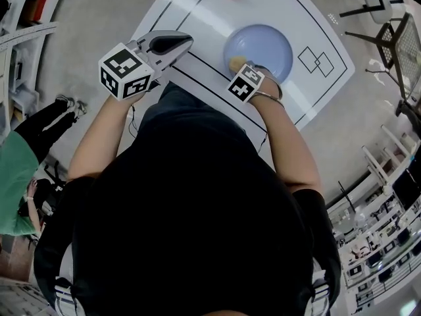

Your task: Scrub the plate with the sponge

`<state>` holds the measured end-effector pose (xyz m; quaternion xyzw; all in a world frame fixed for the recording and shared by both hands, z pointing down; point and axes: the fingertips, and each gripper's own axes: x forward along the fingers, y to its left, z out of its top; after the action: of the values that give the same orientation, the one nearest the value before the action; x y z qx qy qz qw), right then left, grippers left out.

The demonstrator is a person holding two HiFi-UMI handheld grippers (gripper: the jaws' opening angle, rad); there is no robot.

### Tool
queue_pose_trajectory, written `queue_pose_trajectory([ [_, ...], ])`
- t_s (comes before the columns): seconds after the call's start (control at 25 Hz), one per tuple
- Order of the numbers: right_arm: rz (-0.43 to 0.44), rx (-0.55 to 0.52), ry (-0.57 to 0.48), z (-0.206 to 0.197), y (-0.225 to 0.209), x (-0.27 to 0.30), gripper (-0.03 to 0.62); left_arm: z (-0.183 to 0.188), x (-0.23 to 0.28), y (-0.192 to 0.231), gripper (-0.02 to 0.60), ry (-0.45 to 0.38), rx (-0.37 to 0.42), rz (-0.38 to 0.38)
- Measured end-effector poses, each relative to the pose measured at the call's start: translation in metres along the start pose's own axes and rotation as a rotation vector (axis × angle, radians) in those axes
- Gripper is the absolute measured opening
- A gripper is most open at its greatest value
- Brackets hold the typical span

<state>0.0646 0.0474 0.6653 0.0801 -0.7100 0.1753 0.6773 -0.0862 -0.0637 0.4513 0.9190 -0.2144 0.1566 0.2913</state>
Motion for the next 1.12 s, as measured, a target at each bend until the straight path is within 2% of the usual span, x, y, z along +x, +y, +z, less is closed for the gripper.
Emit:
queue_pose_trajectory([
  [0.8, -0.07, 0.054, -0.037, 0.023, -0.025, -0.006, 0.034, 0.009, 0.002, 0.024, 0.021, 0.034, 0.0, -0.04],
  [1.12, -0.164, 0.034, -0.024, 0.008, -0.037, -0.021, 0.034, 0.008, 0.01, 0.017, 0.021, 0.044, 0.009, -0.055],
])
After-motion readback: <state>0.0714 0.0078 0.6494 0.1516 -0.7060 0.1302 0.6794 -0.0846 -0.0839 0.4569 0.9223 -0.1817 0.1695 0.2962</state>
